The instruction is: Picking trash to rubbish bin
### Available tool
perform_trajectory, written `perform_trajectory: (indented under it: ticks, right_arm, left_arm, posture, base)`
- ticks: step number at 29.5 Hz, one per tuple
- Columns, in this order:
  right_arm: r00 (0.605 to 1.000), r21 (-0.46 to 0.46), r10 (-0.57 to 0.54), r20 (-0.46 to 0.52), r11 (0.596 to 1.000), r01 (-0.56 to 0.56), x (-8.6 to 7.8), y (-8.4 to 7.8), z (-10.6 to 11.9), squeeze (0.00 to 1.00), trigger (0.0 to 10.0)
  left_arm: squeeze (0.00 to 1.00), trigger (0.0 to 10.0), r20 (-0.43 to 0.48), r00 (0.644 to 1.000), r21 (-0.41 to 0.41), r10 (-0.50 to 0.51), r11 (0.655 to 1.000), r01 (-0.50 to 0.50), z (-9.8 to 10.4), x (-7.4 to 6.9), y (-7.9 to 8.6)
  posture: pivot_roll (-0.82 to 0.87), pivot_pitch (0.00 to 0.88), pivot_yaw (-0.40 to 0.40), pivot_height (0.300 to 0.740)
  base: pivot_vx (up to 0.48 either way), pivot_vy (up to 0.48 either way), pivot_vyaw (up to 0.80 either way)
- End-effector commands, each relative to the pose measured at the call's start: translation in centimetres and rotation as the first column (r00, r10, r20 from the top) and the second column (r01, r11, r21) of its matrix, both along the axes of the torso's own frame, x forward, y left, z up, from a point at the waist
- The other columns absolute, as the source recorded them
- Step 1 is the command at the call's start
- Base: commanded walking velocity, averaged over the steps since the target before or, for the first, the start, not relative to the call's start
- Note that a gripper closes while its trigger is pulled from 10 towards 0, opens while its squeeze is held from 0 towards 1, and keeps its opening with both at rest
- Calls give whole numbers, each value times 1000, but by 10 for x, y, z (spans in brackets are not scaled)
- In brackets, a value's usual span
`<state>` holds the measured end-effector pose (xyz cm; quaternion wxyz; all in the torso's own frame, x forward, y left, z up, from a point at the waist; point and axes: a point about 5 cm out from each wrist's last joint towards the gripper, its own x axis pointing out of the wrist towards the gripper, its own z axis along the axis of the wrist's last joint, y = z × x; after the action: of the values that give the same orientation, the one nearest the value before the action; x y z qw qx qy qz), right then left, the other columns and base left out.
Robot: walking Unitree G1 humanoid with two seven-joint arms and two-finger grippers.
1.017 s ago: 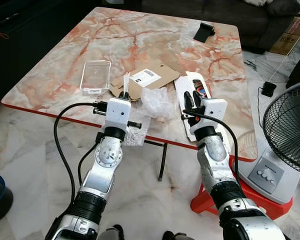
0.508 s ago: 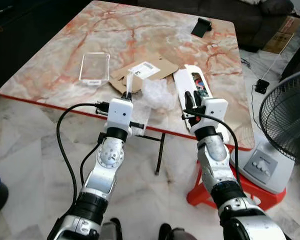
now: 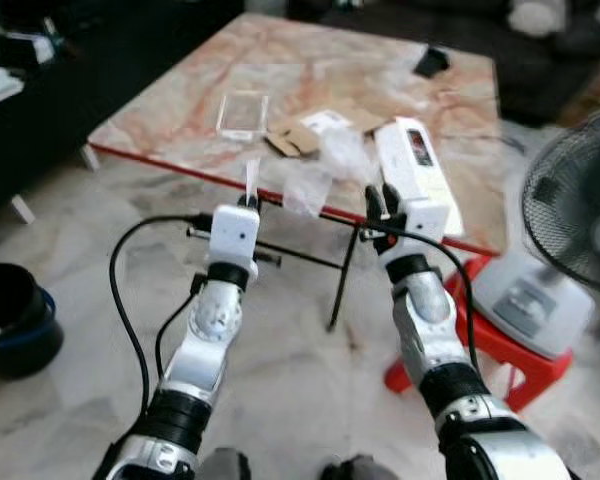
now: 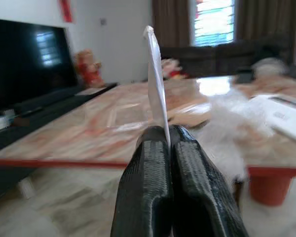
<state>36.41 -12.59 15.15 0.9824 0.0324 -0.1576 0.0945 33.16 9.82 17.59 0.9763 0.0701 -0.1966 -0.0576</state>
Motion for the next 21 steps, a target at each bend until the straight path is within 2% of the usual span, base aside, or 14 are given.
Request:
perform_trajectory:
  ticks: [1,5,10,12,13,18,19,21]
  right_arm:
    - [999,10,0,-38,1000,1,-2,0,-9,0,10000]
    - [995,31,3,-96,1000,0,-3,-5,-19,0,10000]
    - [983,54,-13,-183,998,23,-4,-16,-34,0,10000]
    - [966,55,-32,-255,997,48,-8,-26,-48,0,10000]
    - [944,53,-45,-328,996,66,-13,-36,-63,0,10000]
    - [864,-19,-109,-492,993,115,-30,-56,-97,0,10000]
    - [821,-57,-137,-555,990,126,-39,-64,-112,0,10000]
    - [805,-69,-145,-575,989,129,-42,-66,-116,0,10000]
  left_arm:
    - [0,10000,-93,995,-19,19,1000,-21,-20,0,9]
    - [0,10000,-215,976,-69,37,996,-52,-48,-1,22]
    - [0,10000,-325,944,-106,64,989,-104,-75,-6,37]
    - [0,10000,-400,912,-97,93,985,-143,-95,-12,47]
    - [0,10000,-468,877,-81,106,984,-162,-114,-18,54]
    - [0,10000,-599,795,-49,95,987,-155,-150,-34,60]
    - [0,10000,-658,745,-18,112,986,-165,-166,-43,64]
    - [0,10000,-676,727,-5,121,986,-168,-171,-46,66]
  posture:
    - [84,147,-71,740]
    - [86,159,-72,740]
    - [83,163,-74,740]
    - [83,165,-76,740]
    - [79,168,-78,740]
    - [81,169,-84,740]
    - [81,169,-84,740]
    - [81,169,-84,740]
  base:
    - [0,0,0]
    - [0,0,0]
    - [0,0,0]
    - [0,0,0]
    - [0,0,0]
    - [0,0,0]
    - [0,0,0]
    - [0,0,0]
